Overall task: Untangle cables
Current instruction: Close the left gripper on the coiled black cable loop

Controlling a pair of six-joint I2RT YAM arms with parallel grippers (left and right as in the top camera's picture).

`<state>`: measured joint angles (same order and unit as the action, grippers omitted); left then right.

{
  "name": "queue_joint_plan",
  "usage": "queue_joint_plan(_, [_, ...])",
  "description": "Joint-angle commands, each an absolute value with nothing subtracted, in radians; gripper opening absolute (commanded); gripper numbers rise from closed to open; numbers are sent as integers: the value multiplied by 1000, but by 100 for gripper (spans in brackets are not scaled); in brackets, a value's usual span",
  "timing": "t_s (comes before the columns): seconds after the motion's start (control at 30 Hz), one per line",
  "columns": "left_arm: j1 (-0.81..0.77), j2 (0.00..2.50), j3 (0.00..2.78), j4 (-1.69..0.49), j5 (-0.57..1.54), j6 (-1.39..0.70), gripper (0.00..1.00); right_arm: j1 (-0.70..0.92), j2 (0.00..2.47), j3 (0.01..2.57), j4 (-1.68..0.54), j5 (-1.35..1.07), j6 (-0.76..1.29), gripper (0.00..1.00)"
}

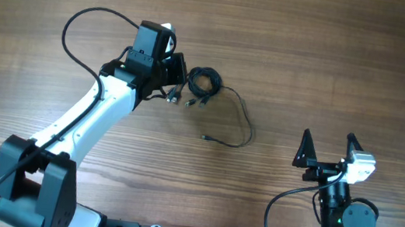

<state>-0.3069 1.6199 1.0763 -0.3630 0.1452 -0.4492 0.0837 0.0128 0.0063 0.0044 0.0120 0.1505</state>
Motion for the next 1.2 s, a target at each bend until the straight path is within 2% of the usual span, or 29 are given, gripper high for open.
queue_joint_plan(0.0, [-328, 1666, 1079, -302, 129, -484, 17, 88, 10, 5, 9, 25, 160, 100])
queue_joint_plan(0.2, [-437, 1826, 1079, -226, 129, -484, 12, 88, 10, 5, 9, 25, 159, 100])
queue_joint_plan(0.27, [-469, 1873, 1079, -257, 129, -483, 4, 88, 10, 5, 9, 25, 160, 100])
queue_joint_plan(0.33, [-480, 1894, 1079, -349, 83, -479, 4, 88, 10, 5, 9, 25, 160, 100])
queue_joint_plan(0.4, [-464, 1885, 1082, -477, -80, -475, 4, 88, 10, 5, 9, 25, 160, 100])
queue_joint_plan(0.53, [-352, 1832, 1124, -686, -264, -395, 6, 88, 10, 5, 9, 25, 160, 100])
queue_joint_plan(0.6, [-301, 1805, 1173, -710, -250, -389, 6, 88, 10, 5, 9, 25, 160, 100])
queue_joint_plan(0.63, [-291, 1792, 1216, -699, -173, -390, 6, 88, 10, 5, 9, 25, 159, 100])
queue_joint_plan(0.67, [-292, 1791, 1232, -677, -118, -398, 12, 88, 10, 5, 9, 25, 160, 100])
queue_joint_plan(0.7, [-295, 1790, 1240, -600, 4, -432, 40, 88, 10, 5, 9, 25, 160, 100])
queue_joint_plan(0.77, [-313, 1806, 1240, -484, 147, -517, 47, 88, 10, 5, 9, 25, 160, 100])
queue_joint_plan(0.8, [-340, 1824, 1240, -429, 145, -570, 51, 88, 10, 5, 9, 25, 160, 100])
queue_joint_plan(0.83, [-362, 1839, 1240, -407, 124, -589, 51, 88, 10, 5, 9, 25, 160, 100])
queue_joint_plan(0.9, [-417, 1876, 1238, -405, 58, -593, 44, 88, 10, 5, 9, 25, 160, 100])
queue_joint_plan(1.1, [-498, 1982, 1236, -467, -113, -593, 44, 88, 10, 5, 9, 25, 160, 100])
queue_joint_plan(1.13, [-497, 1995, 1236, -467, -113, -592, 17, 88, 10, 5, 9, 25, 160, 100])
queue_joint_plan(1.17, [-496, 2000, 1236, -467, -113, -592, 4, 88, 10, 5, 9, 25, 160, 100])
